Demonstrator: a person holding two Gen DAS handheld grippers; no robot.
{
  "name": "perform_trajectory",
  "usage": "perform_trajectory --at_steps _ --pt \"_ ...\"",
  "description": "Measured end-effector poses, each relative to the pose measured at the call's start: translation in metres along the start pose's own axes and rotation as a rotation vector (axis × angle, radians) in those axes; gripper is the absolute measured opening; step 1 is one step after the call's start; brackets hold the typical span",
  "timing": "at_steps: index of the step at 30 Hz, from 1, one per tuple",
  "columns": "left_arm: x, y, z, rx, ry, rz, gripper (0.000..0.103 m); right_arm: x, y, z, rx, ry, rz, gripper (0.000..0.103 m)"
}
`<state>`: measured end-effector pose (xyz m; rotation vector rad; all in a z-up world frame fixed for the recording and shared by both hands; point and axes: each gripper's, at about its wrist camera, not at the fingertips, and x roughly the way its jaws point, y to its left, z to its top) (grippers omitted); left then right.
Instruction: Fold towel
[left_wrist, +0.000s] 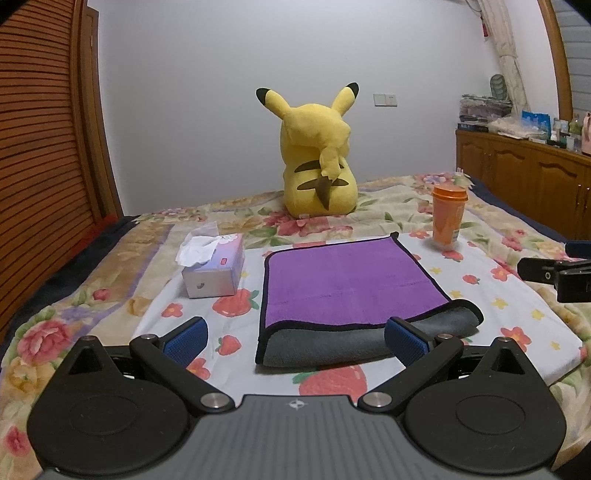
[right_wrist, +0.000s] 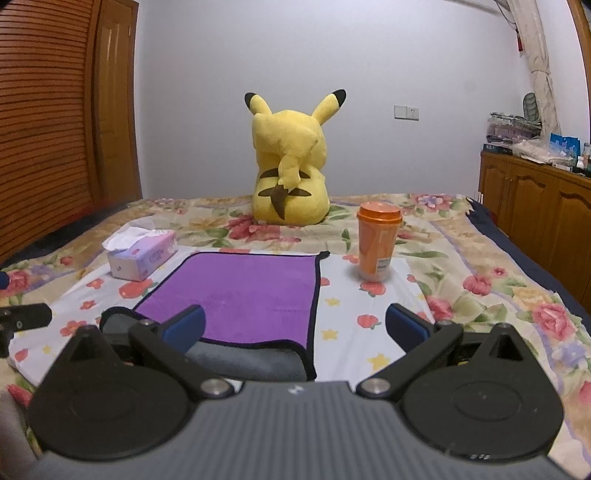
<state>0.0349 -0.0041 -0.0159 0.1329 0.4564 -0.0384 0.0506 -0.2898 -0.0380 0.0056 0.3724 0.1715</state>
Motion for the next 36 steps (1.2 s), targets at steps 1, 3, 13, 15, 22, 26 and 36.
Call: perform_trajectory --at_steps 1,3,13,15,22,26,36 --pt "0.002 0.000 0.001 0.001 0.001 0.001 0.103 0.002 0.000 0.000 -0.002 0.003 0.000 0.103" --pt "0.006 0.001 0.002 0.005 0.002 0.001 0.103 0.005 0.001 0.000 -0.007 0.007 0.000 0.103" --pt "0.027 0.005 0.007 0.000 0.041 -0.018 0.103 0.022 0.000 0.001 -0.016 0.056 0.002 0.103" --pt "0.031 0.006 0.008 -0.001 0.047 -0.024 0.103 0.026 0.000 0.001 -0.018 0.062 0.005 0.103" --pt "0.046 0.009 0.011 -0.002 0.074 -0.032 0.103 0.040 0.003 0.004 -0.048 0.066 0.004 0.103" --pt "0.056 0.012 0.011 0.001 0.092 -0.035 0.103 0.051 0.000 0.005 -0.047 0.079 -0.004 0.103" --pt "0.089 0.024 0.010 -0.004 0.148 -0.017 0.103 0.073 -0.010 0.008 -0.030 0.115 0.005 0.103"
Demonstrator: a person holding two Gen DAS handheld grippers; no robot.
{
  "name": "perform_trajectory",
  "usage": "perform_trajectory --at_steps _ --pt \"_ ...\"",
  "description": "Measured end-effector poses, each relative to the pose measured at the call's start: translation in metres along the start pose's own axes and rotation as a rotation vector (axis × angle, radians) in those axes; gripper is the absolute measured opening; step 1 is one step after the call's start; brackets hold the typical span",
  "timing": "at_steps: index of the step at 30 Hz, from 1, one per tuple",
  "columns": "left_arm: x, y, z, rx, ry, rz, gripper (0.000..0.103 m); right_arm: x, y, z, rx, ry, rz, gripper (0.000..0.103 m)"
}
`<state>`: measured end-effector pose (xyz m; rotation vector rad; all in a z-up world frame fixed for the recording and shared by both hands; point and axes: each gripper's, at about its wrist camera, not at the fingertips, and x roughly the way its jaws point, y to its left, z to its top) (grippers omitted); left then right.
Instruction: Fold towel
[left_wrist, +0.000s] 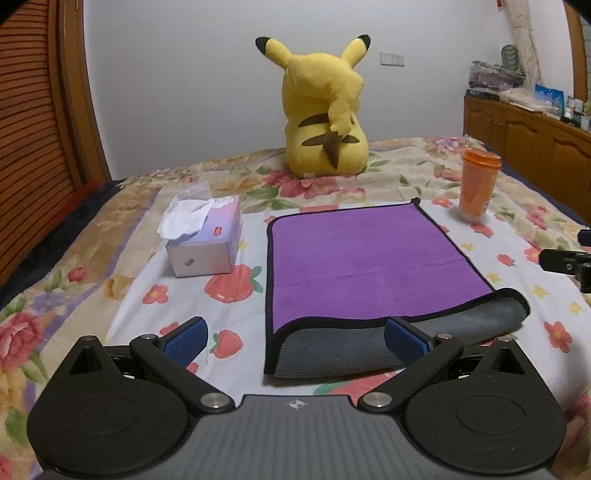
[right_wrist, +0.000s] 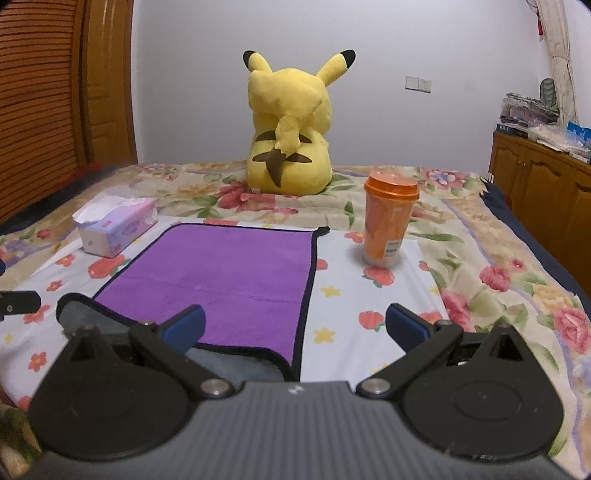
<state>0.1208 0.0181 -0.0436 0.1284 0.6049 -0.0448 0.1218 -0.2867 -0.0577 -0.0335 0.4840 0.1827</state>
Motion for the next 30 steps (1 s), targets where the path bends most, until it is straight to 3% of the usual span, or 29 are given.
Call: perform_trajectory --at_steps 10,27,29,30 --pt "0.029 0.014 0.006 -0.015 0.041 -0.012 0.103 0.023 0.004 0.002 -0.040 0.056 0.035 0.103" --pt "0.076 0.026 0.002 -0.036 0.147 -0.074 0.089 0.064 0.004 -0.009 -0.055 0.203 0.082 0.102" --pt "0.080 0.027 0.000 -0.035 0.164 -0.078 0.089 0.067 0.004 -0.011 -0.054 0.225 0.096 0.101" --pt "0.082 0.027 0.000 -0.036 0.172 -0.082 0.089 0.068 0.003 -0.012 -0.052 0.237 0.106 0.094"
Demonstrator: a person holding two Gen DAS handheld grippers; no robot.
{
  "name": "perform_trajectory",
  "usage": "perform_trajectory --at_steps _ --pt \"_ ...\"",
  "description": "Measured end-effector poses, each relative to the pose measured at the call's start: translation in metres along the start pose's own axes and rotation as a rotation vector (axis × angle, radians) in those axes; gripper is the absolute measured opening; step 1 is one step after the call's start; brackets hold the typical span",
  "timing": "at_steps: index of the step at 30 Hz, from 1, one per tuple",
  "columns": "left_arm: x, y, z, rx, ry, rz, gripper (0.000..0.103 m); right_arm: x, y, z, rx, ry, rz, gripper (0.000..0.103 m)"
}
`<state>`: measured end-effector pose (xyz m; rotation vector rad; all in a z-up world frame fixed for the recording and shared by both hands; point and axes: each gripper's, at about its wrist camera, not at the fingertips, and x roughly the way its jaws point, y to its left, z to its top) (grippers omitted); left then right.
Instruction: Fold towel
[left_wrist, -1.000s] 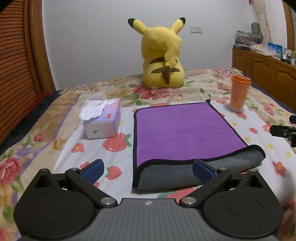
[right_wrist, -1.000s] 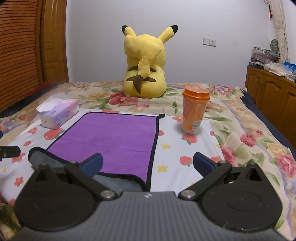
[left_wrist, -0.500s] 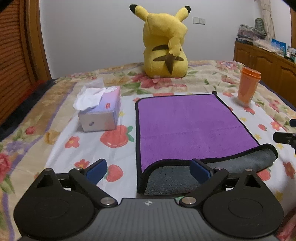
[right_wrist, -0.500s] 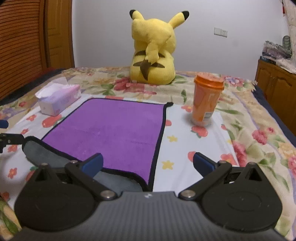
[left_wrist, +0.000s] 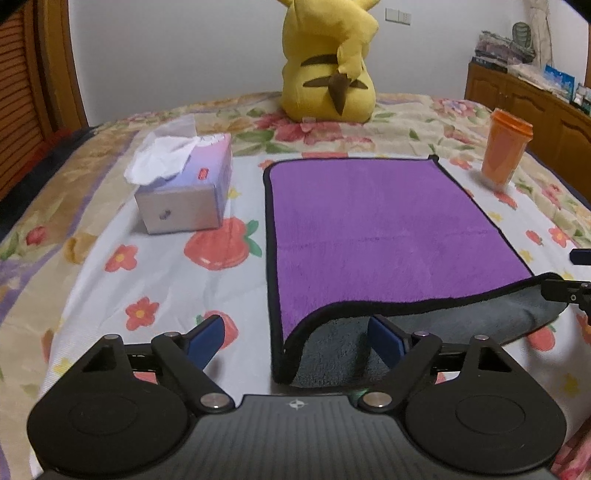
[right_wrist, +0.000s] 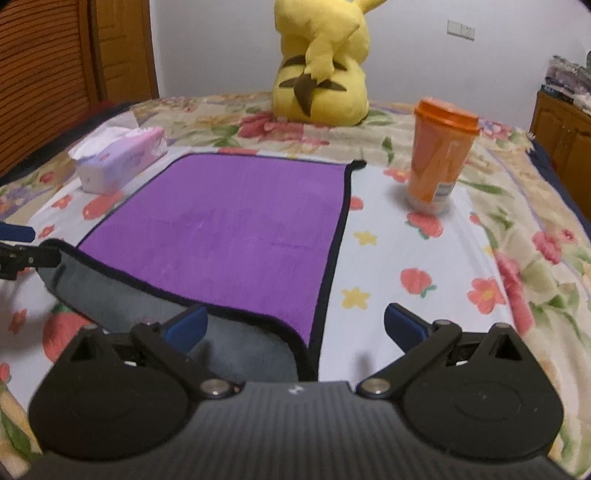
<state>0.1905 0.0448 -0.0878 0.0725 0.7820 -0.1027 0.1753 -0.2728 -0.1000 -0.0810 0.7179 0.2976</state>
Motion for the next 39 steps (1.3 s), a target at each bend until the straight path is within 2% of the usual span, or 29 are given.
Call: perform_trajectory --at_steps 1,11,17,21,27,33,39 --pt "0.002 0.000 0.000 -0.001 0.008 -0.003 0.088 0.002 0.000 0.000 0.002 0.011 0.008 0.088" --pt "0.013 0.002 -0.003 -0.010 0.059 -0.026 0.078 0.015 -0.007 -0.002 0.034 0.098 0.064 0.087" --pt "0.013 0.002 -0.004 -0.028 0.078 -0.049 0.065 0.015 -0.008 -0.003 0.051 0.129 0.103 0.080" --pt "0.013 -0.002 -0.005 -0.008 0.088 -0.061 0.053 0.014 -0.007 -0.001 0.047 0.134 0.127 0.071" --pt "0.012 -0.005 -0.006 0.001 0.092 -0.068 0.043 0.013 -0.006 0.000 0.036 0.142 0.137 0.056" --pt "0.012 -0.005 -0.006 0.007 0.091 -0.073 0.025 0.013 -0.007 0.001 0.022 0.146 0.127 0.030" --pt "0.011 -0.006 -0.006 0.015 0.085 -0.075 0.015 0.013 -0.007 0.000 0.005 0.146 0.127 0.017"
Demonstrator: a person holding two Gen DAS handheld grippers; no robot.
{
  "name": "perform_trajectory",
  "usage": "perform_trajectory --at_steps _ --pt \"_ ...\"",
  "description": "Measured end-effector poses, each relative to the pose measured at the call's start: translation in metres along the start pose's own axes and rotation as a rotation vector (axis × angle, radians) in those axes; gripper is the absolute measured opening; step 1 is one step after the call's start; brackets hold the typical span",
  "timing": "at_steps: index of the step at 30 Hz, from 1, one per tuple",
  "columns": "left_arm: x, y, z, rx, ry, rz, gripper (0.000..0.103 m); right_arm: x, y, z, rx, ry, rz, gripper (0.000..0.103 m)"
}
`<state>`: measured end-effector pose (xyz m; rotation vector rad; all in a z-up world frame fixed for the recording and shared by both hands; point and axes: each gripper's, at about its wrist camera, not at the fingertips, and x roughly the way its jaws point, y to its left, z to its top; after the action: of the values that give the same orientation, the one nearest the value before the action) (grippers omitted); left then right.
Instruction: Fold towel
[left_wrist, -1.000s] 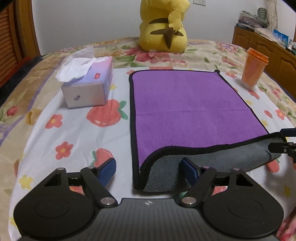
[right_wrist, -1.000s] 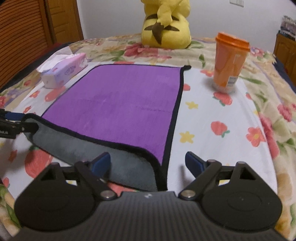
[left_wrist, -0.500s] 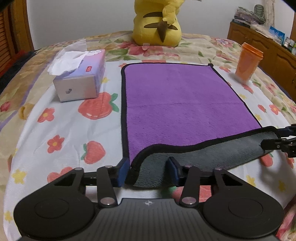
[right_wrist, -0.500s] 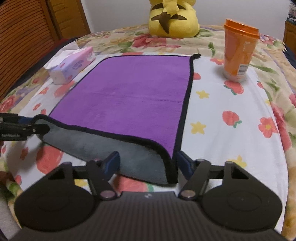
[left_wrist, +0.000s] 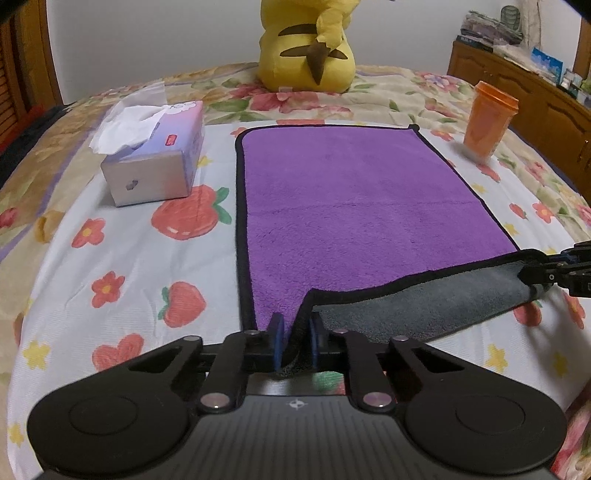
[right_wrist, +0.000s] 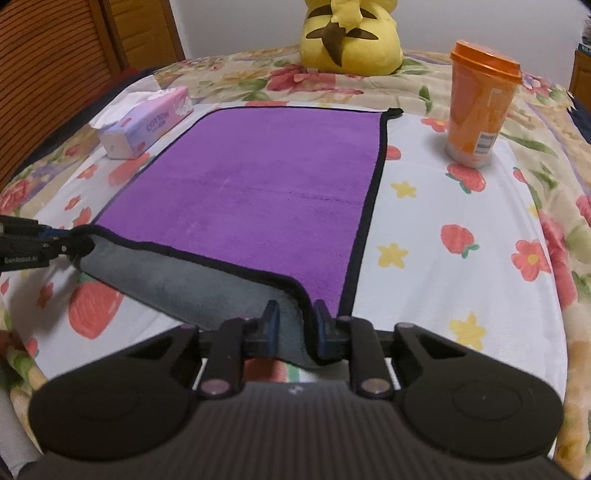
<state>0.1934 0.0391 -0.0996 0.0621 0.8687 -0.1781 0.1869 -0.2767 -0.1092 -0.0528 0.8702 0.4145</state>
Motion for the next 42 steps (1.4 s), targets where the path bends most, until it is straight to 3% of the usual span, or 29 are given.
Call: perform_trajectory --at_steps 1,6,20,42 --pt "0.000 0.000 0.000 0.000 -0.002 -0.001 0.015 0.000 0.000 0.000 -0.003 0.000 -0.003 0.010" --pt "-0.007 -0.002 0.003 0.009 -0.030 -0.008 0.009 0.000 0.000 0.000 -0.010 -0.008 -0.003 0.005" --pt "-0.027 -0.006 0.014 0.015 -0.136 -0.016 0.009 -0.012 -0.003 0.008 -0.005 -0.092 -0.005 0.005" --pt "-0.014 0.000 0.033 0.000 -0.186 -0.024 0.008 -0.010 -0.005 0.024 -0.076 -0.178 -0.011 0.004"
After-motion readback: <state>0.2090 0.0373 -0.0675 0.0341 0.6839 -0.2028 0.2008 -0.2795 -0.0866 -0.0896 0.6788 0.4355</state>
